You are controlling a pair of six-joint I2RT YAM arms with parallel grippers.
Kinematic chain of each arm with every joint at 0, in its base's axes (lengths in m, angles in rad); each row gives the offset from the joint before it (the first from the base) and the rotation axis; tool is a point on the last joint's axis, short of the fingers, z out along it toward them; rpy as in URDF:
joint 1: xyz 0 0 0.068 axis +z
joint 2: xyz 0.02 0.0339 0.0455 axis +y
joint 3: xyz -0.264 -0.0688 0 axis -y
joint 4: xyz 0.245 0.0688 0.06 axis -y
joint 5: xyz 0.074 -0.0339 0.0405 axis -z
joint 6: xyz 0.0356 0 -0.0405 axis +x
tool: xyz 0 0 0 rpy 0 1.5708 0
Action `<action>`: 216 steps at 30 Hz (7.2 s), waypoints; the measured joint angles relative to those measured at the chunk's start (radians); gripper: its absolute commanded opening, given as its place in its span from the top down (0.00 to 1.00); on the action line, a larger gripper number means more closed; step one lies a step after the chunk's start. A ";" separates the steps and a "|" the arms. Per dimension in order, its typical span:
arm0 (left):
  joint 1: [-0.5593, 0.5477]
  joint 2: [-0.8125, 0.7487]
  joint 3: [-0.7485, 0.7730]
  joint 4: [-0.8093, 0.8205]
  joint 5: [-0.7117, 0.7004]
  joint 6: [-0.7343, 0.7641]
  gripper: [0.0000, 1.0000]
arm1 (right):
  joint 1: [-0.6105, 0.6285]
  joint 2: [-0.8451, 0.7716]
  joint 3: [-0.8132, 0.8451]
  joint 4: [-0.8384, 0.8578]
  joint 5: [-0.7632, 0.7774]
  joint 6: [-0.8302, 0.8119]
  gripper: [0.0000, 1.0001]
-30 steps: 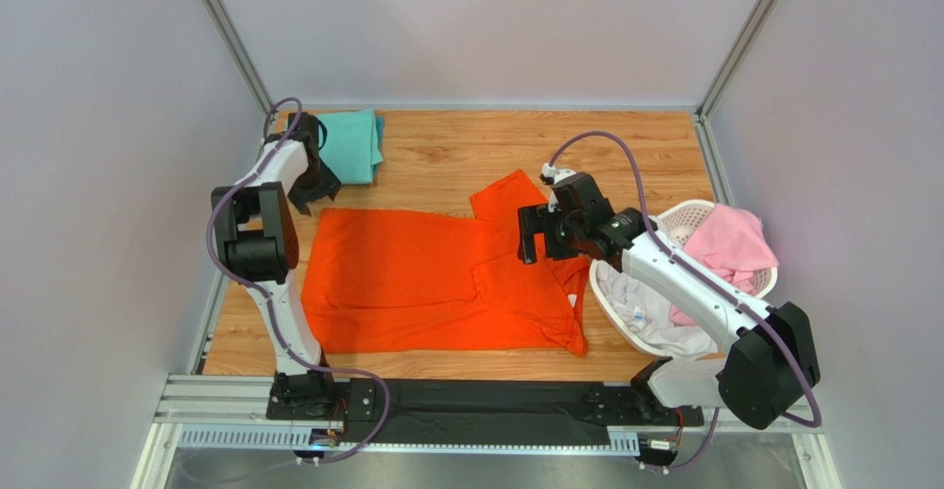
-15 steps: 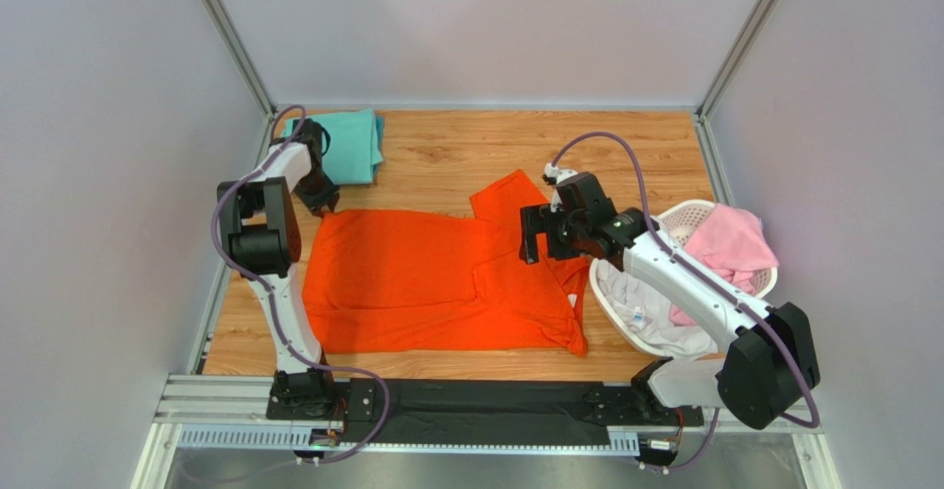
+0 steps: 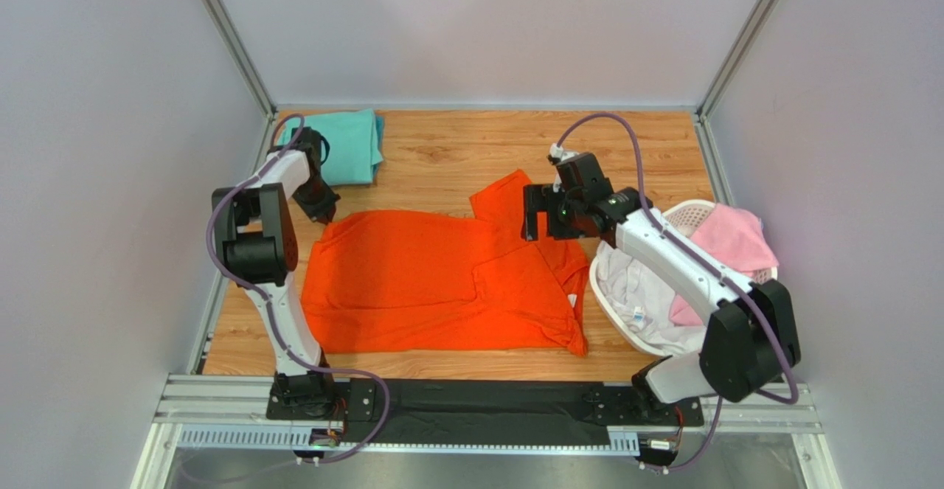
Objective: Fold and stack the t-shirts
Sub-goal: Fold the tshirt
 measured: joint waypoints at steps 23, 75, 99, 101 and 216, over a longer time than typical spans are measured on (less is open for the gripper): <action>0.000 -0.196 -0.132 0.016 0.055 0.035 1.00 | -0.074 1.001 1.098 -0.131 0.251 0.018 0.04; 0.000 -0.510 -0.425 0.069 0.061 0.030 1.00 | 0.065 0.220 0.198 -0.036 0.257 -0.008 1.00; 0.013 -0.686 -0.578 0.059 -0.064 -0.023 1.00 | 0.114 -0.221 -0.187 -0.116 0.130 -0.004 0.98; 0.016 -0.694 -0.599 0.059 -0.066 -0.031 1.00 | 0.114 -0.230 -0.201 -0.115 0.121 -0.002 0.96; -0.213 -0.722 -0.763 0.066 0.183 -0.092 0.00 | 0.085 0.362 -0.002 0.123 -0.084 0.340 0.00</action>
